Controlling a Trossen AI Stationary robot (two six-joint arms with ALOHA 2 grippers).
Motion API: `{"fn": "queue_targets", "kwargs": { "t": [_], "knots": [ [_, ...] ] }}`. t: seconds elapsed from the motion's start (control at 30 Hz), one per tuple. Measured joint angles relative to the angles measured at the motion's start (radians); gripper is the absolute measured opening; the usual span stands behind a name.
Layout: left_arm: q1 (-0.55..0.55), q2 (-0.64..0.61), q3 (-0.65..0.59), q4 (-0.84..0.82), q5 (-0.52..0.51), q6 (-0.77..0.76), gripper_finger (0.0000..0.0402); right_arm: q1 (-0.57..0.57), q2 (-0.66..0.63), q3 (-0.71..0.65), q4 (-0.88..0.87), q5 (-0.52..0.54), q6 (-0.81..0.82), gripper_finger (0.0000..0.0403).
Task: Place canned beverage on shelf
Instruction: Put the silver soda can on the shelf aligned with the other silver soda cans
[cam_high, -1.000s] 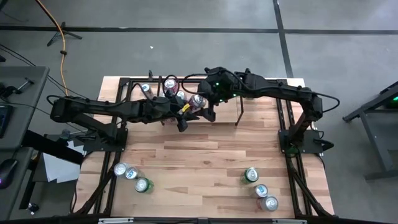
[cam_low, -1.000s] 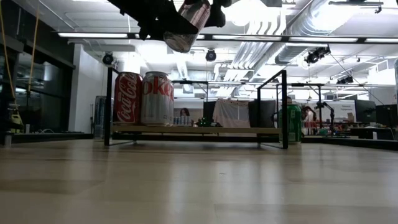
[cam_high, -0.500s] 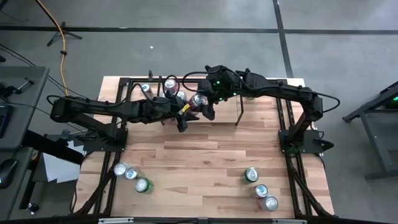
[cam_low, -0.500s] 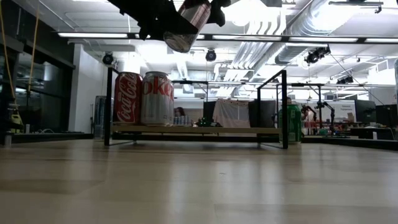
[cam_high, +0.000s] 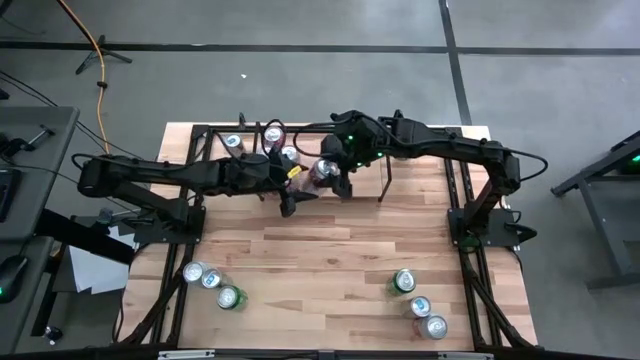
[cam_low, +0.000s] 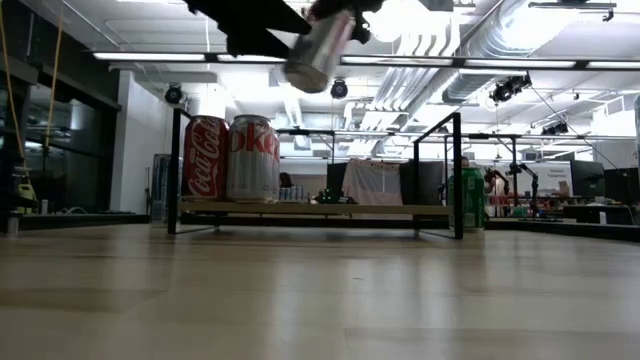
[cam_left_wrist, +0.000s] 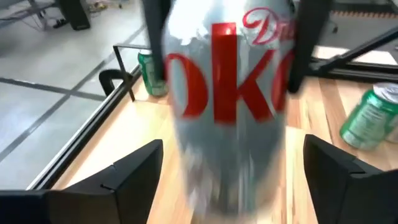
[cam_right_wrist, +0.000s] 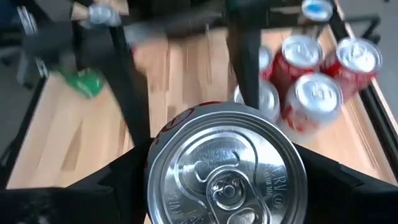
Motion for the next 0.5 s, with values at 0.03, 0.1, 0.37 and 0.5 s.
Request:
{"fn": "queue_targets", "kwargs": {
  "t": [0.03,0.1,0.37,0.5],
  "knots": [
    [0.000,-0.012,0.014,-0.045,0.001,0.002,0.0291,-0.004,-0.011,0.000,-0.028,0.010,-0.007,0.0286],
    [0.000,-0.036,0.050,-0.164,0.001,0.011,0.0293,-0.013,-0.032,0.000,-0.084,0.023,-0.017,0.0286],
    [0.000,-0.217,0.138,-0.448,-0.070,-0.095,0.0295,-0.019,-0.104,0.000,-0.310,0.108,-0.030,0.0286],
    [0.000,-0.356,0.087,-0.419,-0.156,-0.153,0.0295,-0.019,-0.117,0.000,-0.347,0.108,-0.029,0.0286]
  ]
}}
